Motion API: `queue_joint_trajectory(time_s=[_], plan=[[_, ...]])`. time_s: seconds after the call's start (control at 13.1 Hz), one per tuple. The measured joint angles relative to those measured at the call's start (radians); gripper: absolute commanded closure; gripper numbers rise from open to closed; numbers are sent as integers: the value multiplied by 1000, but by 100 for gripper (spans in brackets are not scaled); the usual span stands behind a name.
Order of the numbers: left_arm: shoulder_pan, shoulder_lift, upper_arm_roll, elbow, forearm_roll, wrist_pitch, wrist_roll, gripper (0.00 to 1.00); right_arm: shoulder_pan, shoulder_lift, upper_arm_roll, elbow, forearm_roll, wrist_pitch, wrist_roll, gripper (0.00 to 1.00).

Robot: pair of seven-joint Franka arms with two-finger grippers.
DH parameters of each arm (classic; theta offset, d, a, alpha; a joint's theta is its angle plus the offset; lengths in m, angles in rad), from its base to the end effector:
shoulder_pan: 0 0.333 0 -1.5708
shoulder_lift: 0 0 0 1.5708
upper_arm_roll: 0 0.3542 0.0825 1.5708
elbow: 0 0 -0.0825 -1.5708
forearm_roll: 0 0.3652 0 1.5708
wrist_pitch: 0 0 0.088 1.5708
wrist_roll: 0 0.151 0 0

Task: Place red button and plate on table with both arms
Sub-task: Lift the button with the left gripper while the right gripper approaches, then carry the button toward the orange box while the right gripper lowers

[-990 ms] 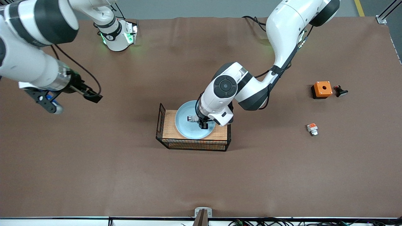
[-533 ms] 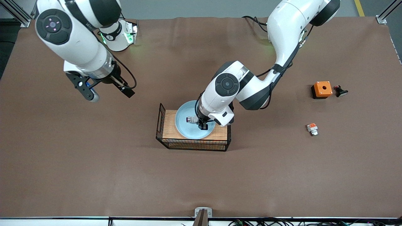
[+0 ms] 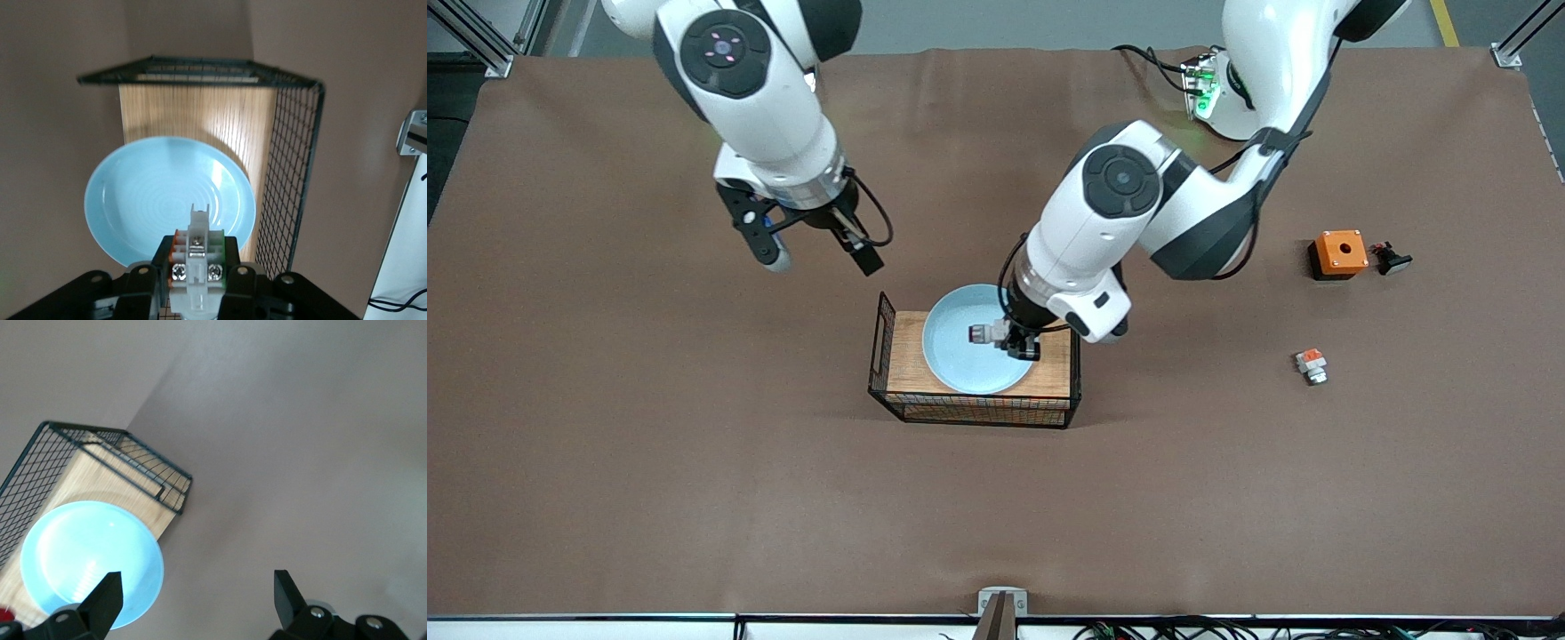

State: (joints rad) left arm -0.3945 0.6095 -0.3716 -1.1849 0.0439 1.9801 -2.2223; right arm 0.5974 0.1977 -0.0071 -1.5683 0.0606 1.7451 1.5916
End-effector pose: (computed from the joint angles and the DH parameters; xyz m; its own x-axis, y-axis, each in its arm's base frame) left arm 0.5968 -0.4638 0.4645 0.0503 0.9637 -0.2621 0.9970 -0.0327 0.0708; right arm 0.5017 0.3463 0.5216 0.5285 -0.8470 -0.0576 -0.8475 -0.5303 0.0224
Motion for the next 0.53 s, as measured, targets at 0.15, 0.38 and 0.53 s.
queue_joint_trajectory(time_s=[0.15,0.38,0.53], plan=[[36,-46,0,-1,0,-80,81,83,34,32,0,-2,-3,54,78,0],[105,-113,-2,-6,-17,-214,249,83,114,100,-1,-5,-42,155,246,0],[167,-164,-3,-29,-49,-299,393,83,159,156,-1,-7,-73,239,369,1]])
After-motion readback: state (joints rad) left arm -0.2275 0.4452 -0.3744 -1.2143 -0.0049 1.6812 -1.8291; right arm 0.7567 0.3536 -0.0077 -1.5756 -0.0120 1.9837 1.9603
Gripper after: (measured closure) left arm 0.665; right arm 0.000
